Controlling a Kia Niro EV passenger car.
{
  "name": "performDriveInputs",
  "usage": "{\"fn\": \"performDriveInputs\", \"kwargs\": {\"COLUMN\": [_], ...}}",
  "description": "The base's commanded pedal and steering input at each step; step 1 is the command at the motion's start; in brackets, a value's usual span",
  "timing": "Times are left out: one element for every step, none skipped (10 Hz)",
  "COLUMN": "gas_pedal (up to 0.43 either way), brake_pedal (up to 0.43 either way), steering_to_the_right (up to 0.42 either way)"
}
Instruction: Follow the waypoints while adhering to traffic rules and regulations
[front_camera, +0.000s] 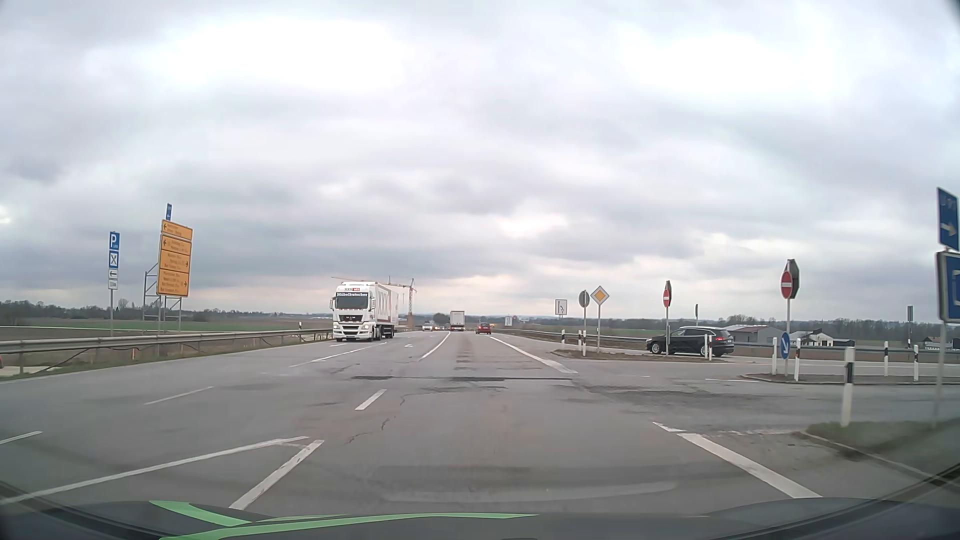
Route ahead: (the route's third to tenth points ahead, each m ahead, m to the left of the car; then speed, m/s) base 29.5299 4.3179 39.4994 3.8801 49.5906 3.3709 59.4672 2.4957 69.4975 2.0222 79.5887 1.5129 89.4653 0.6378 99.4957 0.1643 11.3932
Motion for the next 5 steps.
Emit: {"fn": "performDriveInputs", "kwargs": {"gas_pedal": [0.087,0.087,0.087,0.087,0.087], "brake_pedal": [0.000,0.000,0.000,0.000,0.000], "steering_to_the_right": [0.000,0.000,0.000,0.000,0.000]}}
